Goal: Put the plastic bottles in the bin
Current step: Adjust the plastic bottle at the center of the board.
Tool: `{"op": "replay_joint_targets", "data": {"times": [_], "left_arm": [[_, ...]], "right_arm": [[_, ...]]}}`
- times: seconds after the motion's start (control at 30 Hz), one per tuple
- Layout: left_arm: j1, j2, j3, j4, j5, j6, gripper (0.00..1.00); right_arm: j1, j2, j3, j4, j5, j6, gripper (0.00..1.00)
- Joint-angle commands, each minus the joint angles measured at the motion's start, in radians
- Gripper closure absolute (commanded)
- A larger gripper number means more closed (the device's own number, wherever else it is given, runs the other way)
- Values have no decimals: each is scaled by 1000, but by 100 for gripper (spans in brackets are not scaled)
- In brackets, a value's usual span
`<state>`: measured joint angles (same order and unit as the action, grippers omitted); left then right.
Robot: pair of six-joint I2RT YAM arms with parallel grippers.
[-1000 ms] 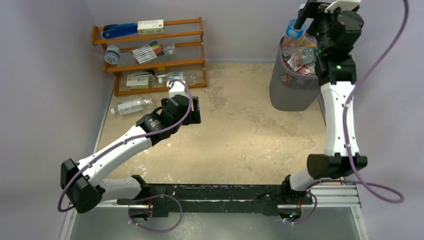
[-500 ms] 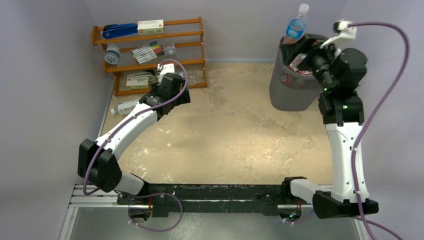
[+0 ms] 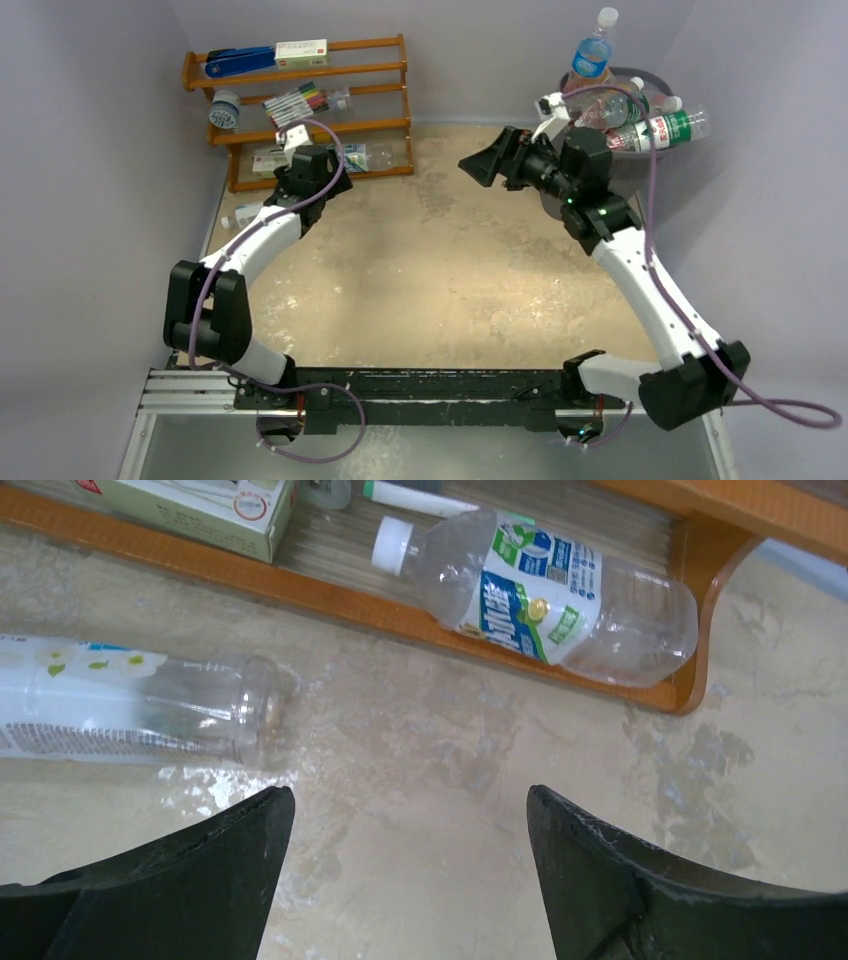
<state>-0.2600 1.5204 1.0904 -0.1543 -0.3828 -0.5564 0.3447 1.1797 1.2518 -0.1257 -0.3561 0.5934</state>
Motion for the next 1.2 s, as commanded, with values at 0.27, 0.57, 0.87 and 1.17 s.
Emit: {"op": "replay_joint_targets", "data": {"times": [0.27, 0.57, 0.87, 1.17], "left_arm": [[78, 90, -170, 639, 37, -65, 21], [135, 261, -158, 712, 91, -191, 57], [228, 385, -130, 916, 205, -135, 64], [353, 519, -73, 1166, 417, -211, 56]], "right_arm": [[17, 433, 43, 477, -275, 123, 9], [17, 801, 220, 681, -306, 239, 36], [17, 1118, 461, 838, -324, 427, 55], [16, 1316, 674, 860, -327, 511, 57]]}}
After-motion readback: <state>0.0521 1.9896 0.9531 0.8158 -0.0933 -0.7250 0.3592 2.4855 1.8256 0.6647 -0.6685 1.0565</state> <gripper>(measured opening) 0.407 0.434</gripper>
